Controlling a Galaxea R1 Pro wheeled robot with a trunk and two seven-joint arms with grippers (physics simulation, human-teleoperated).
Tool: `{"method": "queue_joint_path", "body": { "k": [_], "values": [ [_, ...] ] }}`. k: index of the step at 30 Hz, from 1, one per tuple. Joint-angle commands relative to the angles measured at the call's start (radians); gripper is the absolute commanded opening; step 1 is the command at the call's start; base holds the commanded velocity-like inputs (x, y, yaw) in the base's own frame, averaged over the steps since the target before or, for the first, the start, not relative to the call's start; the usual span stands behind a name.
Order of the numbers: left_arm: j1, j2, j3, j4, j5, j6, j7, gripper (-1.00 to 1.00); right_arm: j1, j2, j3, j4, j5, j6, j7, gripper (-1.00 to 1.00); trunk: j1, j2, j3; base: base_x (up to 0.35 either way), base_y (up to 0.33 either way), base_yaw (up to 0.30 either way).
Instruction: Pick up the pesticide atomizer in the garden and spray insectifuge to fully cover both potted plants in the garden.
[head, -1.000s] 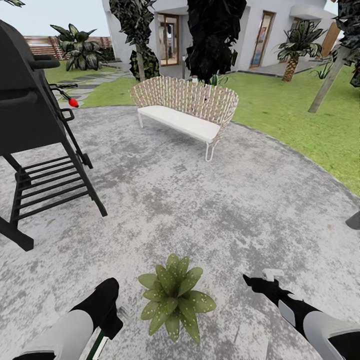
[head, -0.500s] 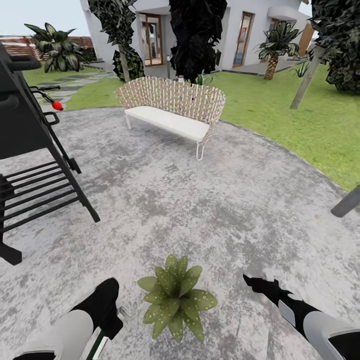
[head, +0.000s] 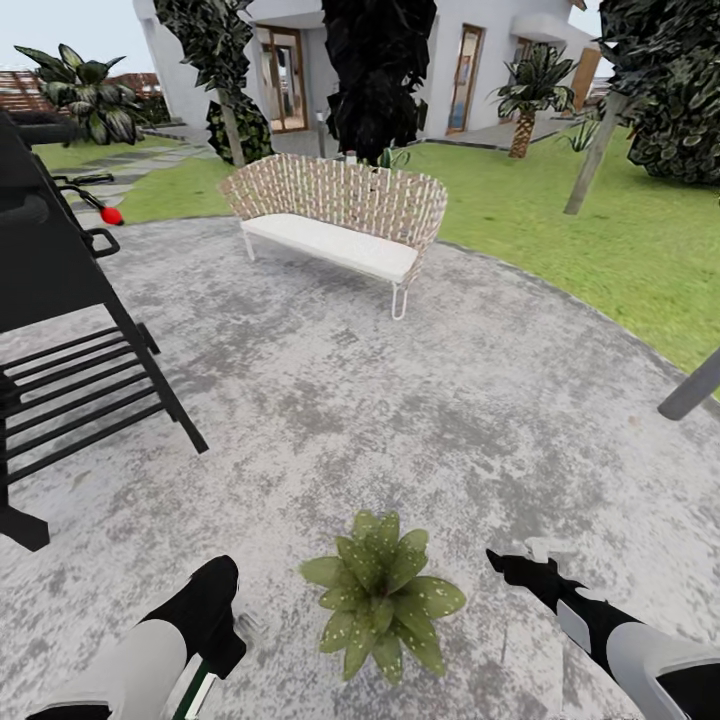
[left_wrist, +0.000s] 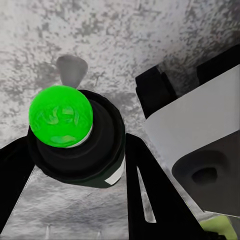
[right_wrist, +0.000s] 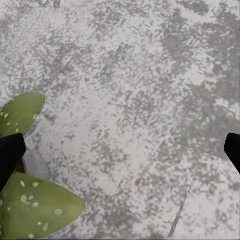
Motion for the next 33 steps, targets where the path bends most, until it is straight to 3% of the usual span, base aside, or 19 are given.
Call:
{"method": "queue_joint_path", "body": {
  "k": [1,9,18,23,33],
  "values": [
    [0.000,-0.001,0.003,-0.002,-0.011,0.001,-0.009,-1.00,-0.001,0.000,0.008,0.002,-0.011,-0.003,0.005,1.00,0.000,0.000,-0.001,0.000,0.295,-0.078],
    [0.000,-0.001,0.003,-0.002,-0.011,0.001,-0.009,-1.00,-0.001,0.000,0.008,0.002,-0.011,-0.003,0.004,1.00,0.000,0.000,-0.006,0.000,0.243,-0.161],
    [0.000,-0.002,0.003,-0.044,-0.011,0.001,-0.010,-1.00,-0.001,-0.003,0.008,0.002,-0.011,-0.003,0.005,1.00,0.000,0.000,-0.014,0.000,0.017,-0.190],
    [0.000,-0.003,0.003,-0.067,-0.010,0.001,-0.011,-1.00,-0.001,-0.029,0.008,0.002,-0.011,-0.003,0.005,1.00,0.000,0.000,-0.018,0.000,0.000,-0.190],
    [-0.007,-0.008,0.003,-0.069,-0.010,0.002,-0.011,-1.00,-0.001,-0.032,0.008,0.002,-0.011,-0.003,0.005,1.00,0.000,0.000,-0.027,0.000,0.000,-0.176]
  ]
}}
